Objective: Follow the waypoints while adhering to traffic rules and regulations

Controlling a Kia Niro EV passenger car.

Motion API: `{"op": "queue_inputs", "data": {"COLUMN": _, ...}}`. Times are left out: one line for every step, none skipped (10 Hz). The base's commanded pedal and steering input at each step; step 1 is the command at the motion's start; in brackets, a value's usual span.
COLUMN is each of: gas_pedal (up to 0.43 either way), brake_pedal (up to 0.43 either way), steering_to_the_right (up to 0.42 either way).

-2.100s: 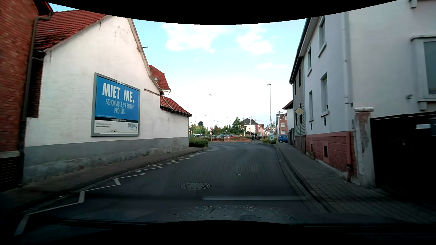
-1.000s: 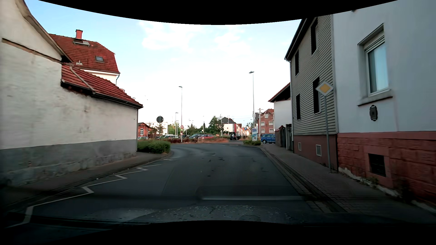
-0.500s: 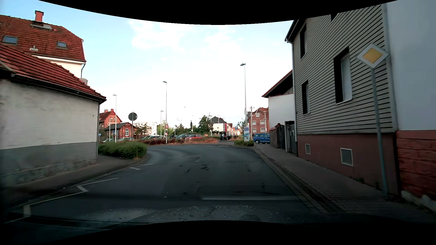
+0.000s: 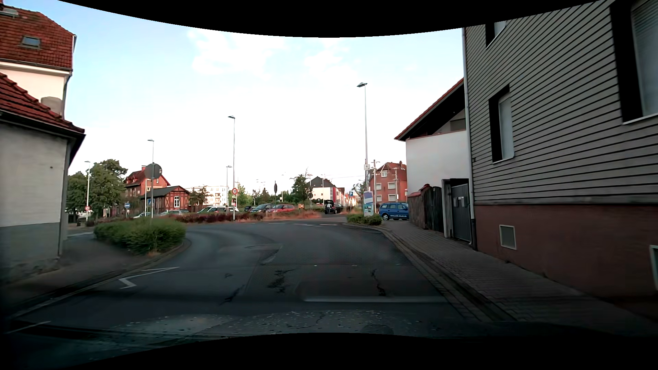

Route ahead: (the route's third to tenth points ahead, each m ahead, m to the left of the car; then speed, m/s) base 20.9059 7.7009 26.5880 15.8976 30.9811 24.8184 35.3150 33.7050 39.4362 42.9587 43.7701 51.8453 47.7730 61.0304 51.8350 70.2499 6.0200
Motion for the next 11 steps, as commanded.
{"op": "queue_inputs", "data": {"gas_pedal": 0.039, "brake_pedal": 0.000, "steering_to_the_right": 0.016}}
{"op": "queue_inputs", "data": {"gas_pedal": 0.039, "brake_pedal": 0.000, "steering_to_the_right": 0.016}}
{"op": "queue_inputs", "data": {"gas_pedal": 0.039, "brake_pedal": 0.000, "steering_to_the_right": 0.015}}
{"op": "queue_inputs", "data": {"gas_pedal": 0.039, "brake_pedal": 0.000, "steering_to_the_right": 0.007}}
{"op": "queue_inputs", "data": {"gas_pedal": 0.039, "brake_pedal": 0.000, "steering_to_the_right": -0.007}}
{"op": "queue_inputs", "data": {"gas_pedal": 0.039, "brake_pedal": 0.000, "steering_to_the_right": -0.027}}
{"op": "queue_inputs", "data": {"gas_pedal": 0.047, "brake_pedal": 0.000, "steering_to_the_right": -0.051}}
{"op": "queue_inputs", "data": {"gas_pedal": 0.047, "brake_pedal": 0.000, "steering_to_the_right": -0.068}}
{"op": "queue_inputs", "data": {"gas_pedal": 0.047, "brake_pedal": 0.000, "steering_to_the_right": -0.090}}
{"op": "queue_inputs", "data": {"gas_pedal": 0.047, "brake_pedal": 0.000, "steering_to_the_right": -0.109}}
{"op": "queue_inputs", "data": {"gas_pedal": 0.047, "brake_pedal": 0.000, "steering_to_the_right": -0.123}}
